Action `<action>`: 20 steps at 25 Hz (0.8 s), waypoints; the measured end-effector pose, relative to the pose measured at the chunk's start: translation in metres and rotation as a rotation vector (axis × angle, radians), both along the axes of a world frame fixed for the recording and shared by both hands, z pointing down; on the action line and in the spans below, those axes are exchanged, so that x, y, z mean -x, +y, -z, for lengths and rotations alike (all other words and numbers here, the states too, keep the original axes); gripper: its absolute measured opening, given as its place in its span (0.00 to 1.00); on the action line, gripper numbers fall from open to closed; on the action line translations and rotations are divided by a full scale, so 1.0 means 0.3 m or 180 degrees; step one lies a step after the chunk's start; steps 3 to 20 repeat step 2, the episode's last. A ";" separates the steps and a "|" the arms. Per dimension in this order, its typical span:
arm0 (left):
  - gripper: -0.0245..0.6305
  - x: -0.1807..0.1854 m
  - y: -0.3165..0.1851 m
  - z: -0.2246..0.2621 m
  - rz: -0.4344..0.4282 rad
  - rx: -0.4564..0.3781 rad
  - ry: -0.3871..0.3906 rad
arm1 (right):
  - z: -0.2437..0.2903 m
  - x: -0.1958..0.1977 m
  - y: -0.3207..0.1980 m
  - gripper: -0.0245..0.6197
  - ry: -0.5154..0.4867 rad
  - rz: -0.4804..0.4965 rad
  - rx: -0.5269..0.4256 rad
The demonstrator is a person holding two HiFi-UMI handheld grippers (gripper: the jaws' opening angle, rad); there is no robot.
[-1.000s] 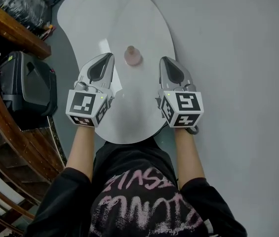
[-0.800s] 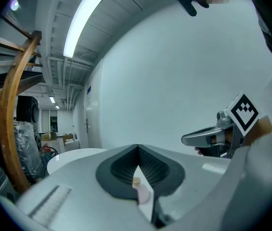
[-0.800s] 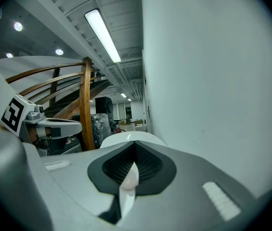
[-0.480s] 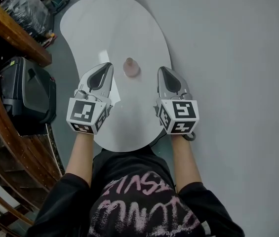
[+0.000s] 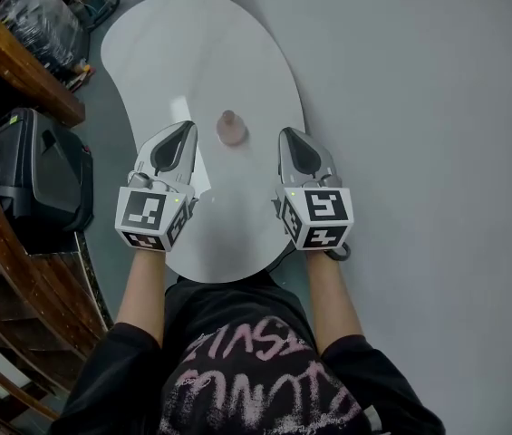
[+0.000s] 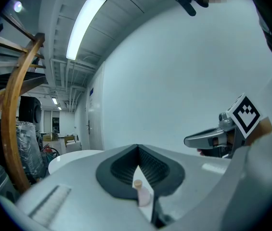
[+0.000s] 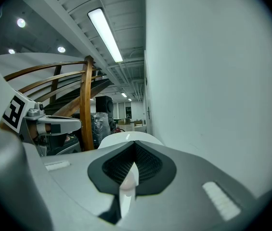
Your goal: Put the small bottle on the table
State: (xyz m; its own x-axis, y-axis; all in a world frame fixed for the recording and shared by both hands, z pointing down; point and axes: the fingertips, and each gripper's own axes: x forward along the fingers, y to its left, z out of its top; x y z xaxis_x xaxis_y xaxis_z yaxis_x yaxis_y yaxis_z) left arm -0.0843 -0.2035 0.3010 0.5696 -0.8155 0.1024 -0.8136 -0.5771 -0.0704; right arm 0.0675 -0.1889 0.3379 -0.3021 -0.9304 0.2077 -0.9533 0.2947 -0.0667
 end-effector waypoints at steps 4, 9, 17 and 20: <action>0.04 0.004 0.002 -0.001 0.0001 -0.0009 0.0007 | -0.004 0.005 0.003 0.05 0.0011 -0.0004 -0.0001; 0.04 0.004 0.002 -0.001 0.0001 -0.0009 0.0007 | -0.004 0.005 0.003 0.05 0.0011 -0.0004 -0.0001; 0.04 0.004 0.002 -0.001 0.0001 -0.0009 0.0007 | -0.004 0.005 0.003 0.05 0.0011 -0.0004 -0.0001; 0.04 0.004 0.002 -0.001 0.0001 -0.0009 0.0007 | -0.004 0.005 0.003 0.05 0.0011 -0.0004 -0.0001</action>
